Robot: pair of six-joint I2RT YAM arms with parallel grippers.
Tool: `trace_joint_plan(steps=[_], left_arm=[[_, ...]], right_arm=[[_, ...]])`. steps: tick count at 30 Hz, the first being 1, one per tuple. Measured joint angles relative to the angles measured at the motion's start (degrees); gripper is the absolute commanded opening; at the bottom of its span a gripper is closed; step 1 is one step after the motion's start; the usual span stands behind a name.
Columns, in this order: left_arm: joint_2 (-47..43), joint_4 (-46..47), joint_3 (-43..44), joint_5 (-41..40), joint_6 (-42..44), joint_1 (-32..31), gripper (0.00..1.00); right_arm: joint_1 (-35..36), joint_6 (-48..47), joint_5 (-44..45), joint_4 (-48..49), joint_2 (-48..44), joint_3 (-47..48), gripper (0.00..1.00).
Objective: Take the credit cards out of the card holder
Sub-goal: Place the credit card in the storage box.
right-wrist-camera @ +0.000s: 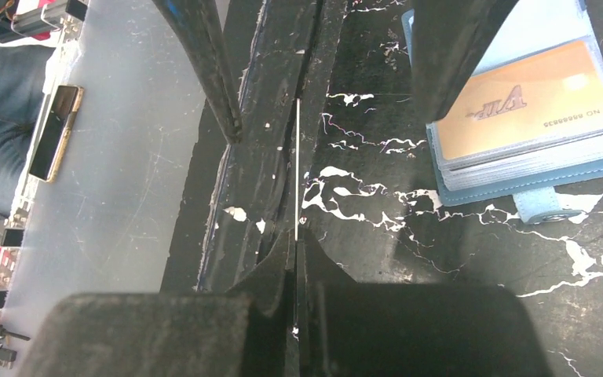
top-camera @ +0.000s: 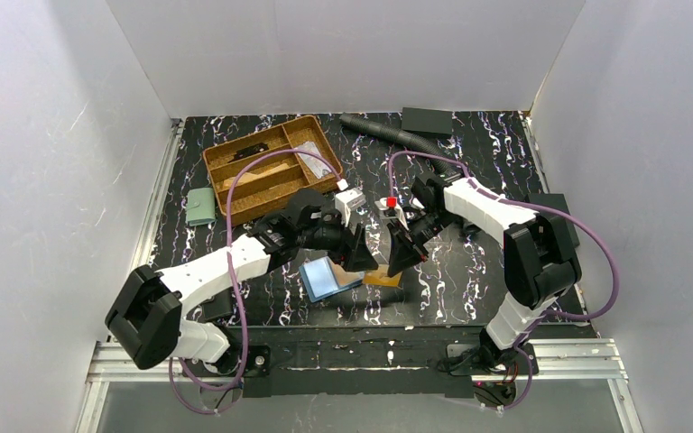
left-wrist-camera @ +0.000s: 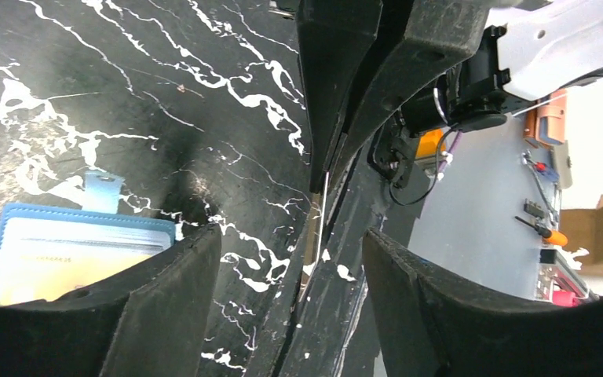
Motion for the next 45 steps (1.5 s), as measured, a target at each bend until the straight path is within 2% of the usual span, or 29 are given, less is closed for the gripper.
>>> trace_joint_plan(steps=[4, 8, 13, 14, 16, 18, 19, 23, 24, 26, 30, 34, 37, 40, 44, 45], left_arm=[[1.73, 2.21, -0.02, 2.91, -1.55, 0.0, 0.52], [2.58, 4.09, -0.2, 4.9, -3.04, 0.0, 0.39], [2.89, 6.43, -1.9, 6.43, -4.13, -0.02, 0.39], [3.02, 6.49, -2.19, 6.6, -4.2, -0.02, 0.35], [3.23, 6.8, -2.82, 6.91, -4.44, -0.07, 0.21], [3.56, 7.02, -3.37, 7.1, -4.85, -0.07, 0.0], [3.65, 7.23, -3.63, 7.19, -4.98, -0.07, 0.0], [3.69, 7.91, -3.85, 7.5, -4.74, -0.46, 0.0], [3.63, 8.07, -4.09, 7.08, -4.66, -0.48, 0.0], [2.89, 8.26, -5.01, 6.19, -4.2, -0.42, 0.0], [-2.71, 7.91, -9.7, 4.2, -2.47, 0.92, 0.0], [-11.32, 4.74, -11.89, 1.86, 0.96, 3.58, 0.0], [-17.88, -0.15, -10.93, -1.7, 5.46, 5.35, 0.0], [-19.19, -5.42, -7.08, -2.78, 9.62, 7.48, 0.0], [-16.94, -9.64, -1.14, 0.22, 12.96, 15.74, 0.0], [-14.88, -9.9, 1.18, 3.19, 13.2, 20.68, 0.0]], right_arm=[[0.0, -0.55, -0.31, -0.5, 0.07, 0.2, 0.01], [0.0, -0.74, -0.72, -1.09, 0.7, 0.55, 0.01], [0.0, -0.76, -1.22, -1.49, 0.76, 0.59, 0.01], [0.0, -0.79, -1.25, -1.51, 0.76, 0.59, 0.01], [0.0, -0.79, -1.42, -1.51, 0.79, 0.59, 0.01], [0.0, -0.81, -1.6, -1.51, 0.92, 0.59, 0.01], [0.0, -0.81, -1.57, -1.51, 1.09, 0.59, 0.01], [-0.09, -0.94, -1.75, -1.62, 2.58, 0.59, 0.52], [-0.11, -0.83, -1.62, -1.57, 2.73, 0.59, 0.6], [-0.11, -0.9, -1.33, -1.86, 3.21, 0.68, 0.69], [-0.94, -0.22, 0.39, -2.49, 3.61, 1.79, 0.77], [-5.46, 2.99, 4.13, -0.63, 1.16, 1.88, 0.83], [-8.81, 7.52, 9.77, 3.72, -5.55, 0.26, 0.9], [-9.31, 10.71, 15.13, 8.02, -14.01, -2.58, 0.93], [-9.14, 13.14, 18.82, 10.62, -18.49, -3.19, 0.93], [-9.16, 13.6, 19.52, 10.86, -18.23, -3.06, 0.93]])
